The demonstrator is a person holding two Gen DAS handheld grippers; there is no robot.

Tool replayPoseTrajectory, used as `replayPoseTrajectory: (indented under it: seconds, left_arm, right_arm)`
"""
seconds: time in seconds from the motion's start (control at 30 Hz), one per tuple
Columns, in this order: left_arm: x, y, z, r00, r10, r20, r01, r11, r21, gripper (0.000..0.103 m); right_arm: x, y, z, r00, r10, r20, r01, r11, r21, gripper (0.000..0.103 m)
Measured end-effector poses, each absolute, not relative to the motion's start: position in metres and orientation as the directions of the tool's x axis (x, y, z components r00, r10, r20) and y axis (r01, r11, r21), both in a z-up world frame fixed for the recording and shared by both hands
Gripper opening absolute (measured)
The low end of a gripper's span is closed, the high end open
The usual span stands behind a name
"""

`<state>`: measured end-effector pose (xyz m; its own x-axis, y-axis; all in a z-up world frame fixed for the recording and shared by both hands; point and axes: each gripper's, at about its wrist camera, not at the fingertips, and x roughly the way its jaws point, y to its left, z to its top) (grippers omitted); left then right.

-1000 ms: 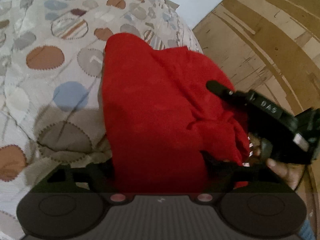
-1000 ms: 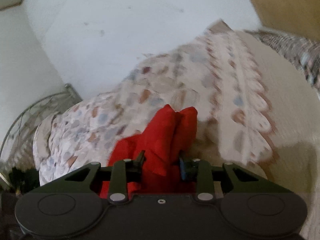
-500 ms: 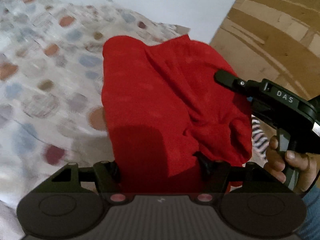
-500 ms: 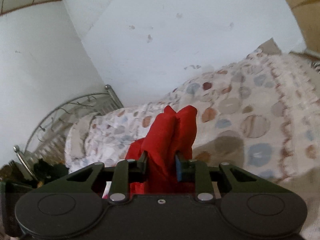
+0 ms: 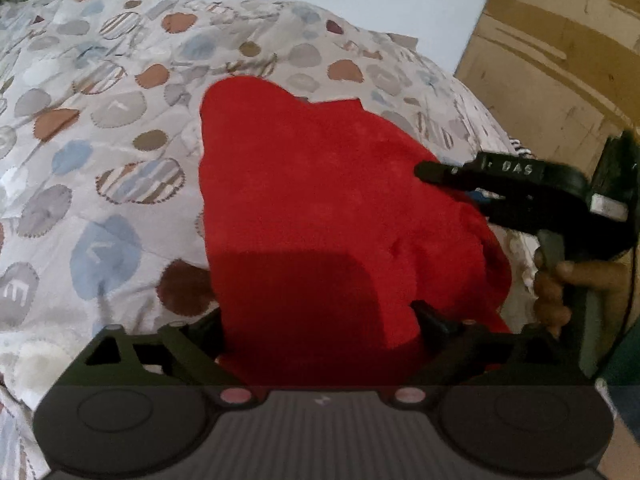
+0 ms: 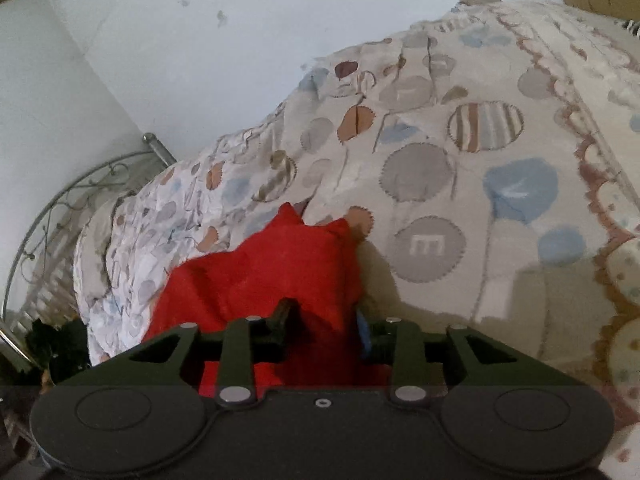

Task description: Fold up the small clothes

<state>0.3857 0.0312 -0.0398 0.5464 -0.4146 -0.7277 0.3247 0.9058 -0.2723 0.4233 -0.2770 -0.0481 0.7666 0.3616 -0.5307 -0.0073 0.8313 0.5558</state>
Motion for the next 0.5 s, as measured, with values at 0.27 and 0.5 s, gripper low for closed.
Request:
replayPoseTrajectory:
  seconds: [0.27, 0.5]
  left_arm:
    - [0.384, 0.042, -0.045, 0.560, -0.418, -0.715, 0.268, 0.908, -0.321, 0.100]
    - [0.380, 0.052, -0.036, 0.562, -0.411, -0.718, 0.214, 0.911, -0.353, 0.102]
  right_arm:
    - [0.384, -0.252, -0.012, 0.783, 0.368, -0.501, -0.153, 0.895, 0.419, 0.078]
    - [0.373, -0.215, -0.024, 0.759, 0.240, -0.605, -0.207, 0.970, 0.125, 0.086]
